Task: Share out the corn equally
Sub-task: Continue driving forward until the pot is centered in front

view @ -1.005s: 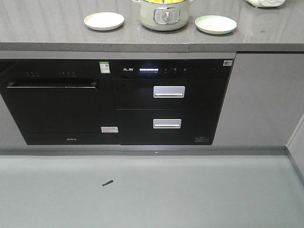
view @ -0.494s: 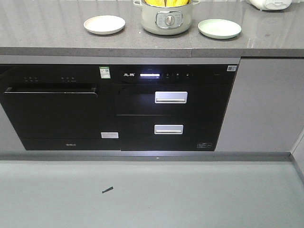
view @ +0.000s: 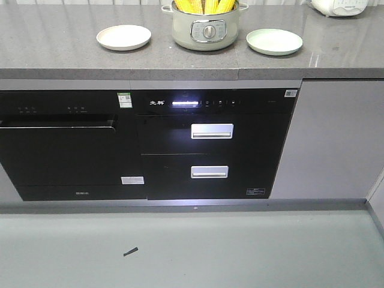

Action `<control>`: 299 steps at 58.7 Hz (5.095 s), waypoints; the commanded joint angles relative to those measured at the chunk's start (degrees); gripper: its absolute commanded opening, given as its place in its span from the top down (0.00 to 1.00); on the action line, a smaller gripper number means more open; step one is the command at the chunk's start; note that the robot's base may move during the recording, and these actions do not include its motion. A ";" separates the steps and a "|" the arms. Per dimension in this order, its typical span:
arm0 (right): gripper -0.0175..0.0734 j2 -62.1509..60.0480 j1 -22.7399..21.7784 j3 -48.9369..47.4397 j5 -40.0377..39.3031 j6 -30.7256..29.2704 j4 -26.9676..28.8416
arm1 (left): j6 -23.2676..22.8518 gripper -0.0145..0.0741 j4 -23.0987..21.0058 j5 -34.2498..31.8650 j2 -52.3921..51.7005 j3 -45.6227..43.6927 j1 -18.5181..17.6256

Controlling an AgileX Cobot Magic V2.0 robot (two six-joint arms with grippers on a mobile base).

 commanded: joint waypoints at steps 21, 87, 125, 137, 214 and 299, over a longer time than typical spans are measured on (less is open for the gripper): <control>0.81 -0.40 -0.22 1.05 -4.25 0.01 -0.51 | -0.43 0.84 -0.04 -4.23 0.33 -1.29 -0.04; 0.81 -0.40 -0.22 1.05 -4.25 0.01 -0.51 | -0.43 0.84 -0.04 -4.23 0.33 -1.29 -0.04; 0.81 -0.40 -0.22 1.05 -4.25 0.01 -0.51 | -0.43 0.84 -0.04 -4.23 0.33 -1.29 -0.04; 0.81 -0.40 -0.22 1.05 -4.25 0.01 -0.51 | -0.43 0.84 -0.04 -4.23 0.33 -1.29 -0.04; 0.81 -0.40 -0.22 1.05 -4.19 0.01 -0.51 | -0.43 0.84 -0.04 -4.23 0.33 -1.29 -0.04; 0.81 -0.40 -0.22 1.05 -4.19 0.01 -0.51 | -0.43 0.84 -0.04 -4.23 0.33 -1.29 -0.04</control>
